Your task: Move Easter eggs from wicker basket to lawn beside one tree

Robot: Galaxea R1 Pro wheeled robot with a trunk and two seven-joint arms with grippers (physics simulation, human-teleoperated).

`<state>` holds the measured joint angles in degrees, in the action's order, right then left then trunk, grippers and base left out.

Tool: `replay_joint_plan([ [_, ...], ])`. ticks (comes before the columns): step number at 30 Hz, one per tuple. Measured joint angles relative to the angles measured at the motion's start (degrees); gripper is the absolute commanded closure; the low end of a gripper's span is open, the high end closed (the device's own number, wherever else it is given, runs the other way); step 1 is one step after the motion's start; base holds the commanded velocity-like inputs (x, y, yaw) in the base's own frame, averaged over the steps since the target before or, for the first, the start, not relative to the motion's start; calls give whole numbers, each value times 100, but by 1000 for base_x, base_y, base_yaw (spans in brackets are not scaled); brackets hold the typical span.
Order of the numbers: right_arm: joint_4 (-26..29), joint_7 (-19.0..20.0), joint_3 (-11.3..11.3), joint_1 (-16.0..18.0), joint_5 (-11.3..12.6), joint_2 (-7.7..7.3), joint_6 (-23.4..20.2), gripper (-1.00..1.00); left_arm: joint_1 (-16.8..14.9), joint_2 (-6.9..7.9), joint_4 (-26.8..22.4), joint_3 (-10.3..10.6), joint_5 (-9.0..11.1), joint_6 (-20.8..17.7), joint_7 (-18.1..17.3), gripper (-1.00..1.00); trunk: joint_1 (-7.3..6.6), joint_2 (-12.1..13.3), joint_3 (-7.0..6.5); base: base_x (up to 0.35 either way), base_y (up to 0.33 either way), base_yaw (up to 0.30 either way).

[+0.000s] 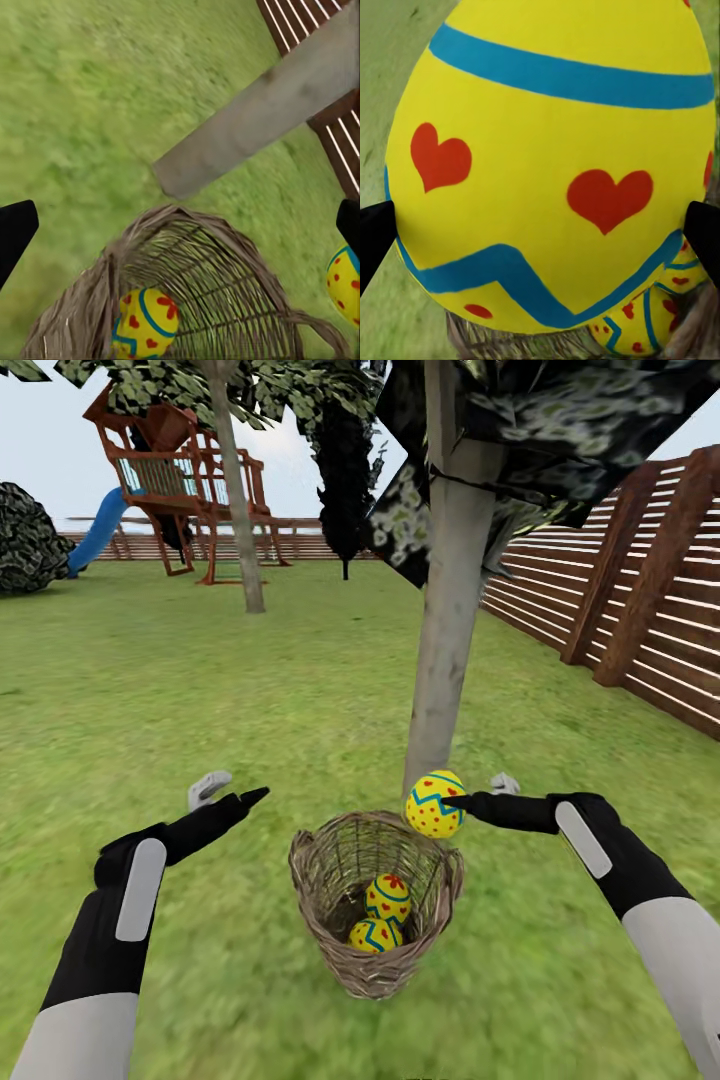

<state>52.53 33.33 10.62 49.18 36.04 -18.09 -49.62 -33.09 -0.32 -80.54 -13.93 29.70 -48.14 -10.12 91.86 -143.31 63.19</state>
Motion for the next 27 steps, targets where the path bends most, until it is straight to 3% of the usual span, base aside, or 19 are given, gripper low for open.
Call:
replay_joint_plan([
  [8,-51,-42,0,0,-7,2,12,100,0,0,0,6,0,-1,-1,-100,-1,0,-20,21,-309,-288],
  [12,-232,-140,3,0,-68,16,452,100,0,0,-8,108,5,-54,-8,-100,-1,0,-28,107,-330,-227],
  [15,-302,-1309,46,1,-157,42,1045,100,0,-9,-7,306,8,-79,-7,-100,-2,0,-28,188,-302,-24],
  [16,-304,-1896,66,1,-458,55,1168,100,1,-25,-4,325,14,-79,-4,-100,-2,0,-28,179,-211,-4],
  [17,-302,-2408,97,-5,-922,100,1228,100,1,-41,-7,335,17,-75,-6,-100,-2,0,-28,92,-108,-2],
  [19,-289,-2785,117,-15,-1538,225,1265,100,2,-59,-4,335,16,-68,-89,-100,0,0,-28,28,-34,17],
  [21,-243,-2876,125,-15,-1713,260,1273,100,9,-88,-11,335,16,-63,-387,-100,0,0,-28,6,-135,210],
  [24,-231,-2942,202,-15,-1761,276,1244,100,11,-93,-4,337,0,-64,-1046,-100,0,0,-28,44,-280,283],
  [27,-250,-2969,510,-15,-1755,279,1216,100,11,-95,-3,337,-7,-61,-1251,-100,-1,0,-28,123,-305,296],
])
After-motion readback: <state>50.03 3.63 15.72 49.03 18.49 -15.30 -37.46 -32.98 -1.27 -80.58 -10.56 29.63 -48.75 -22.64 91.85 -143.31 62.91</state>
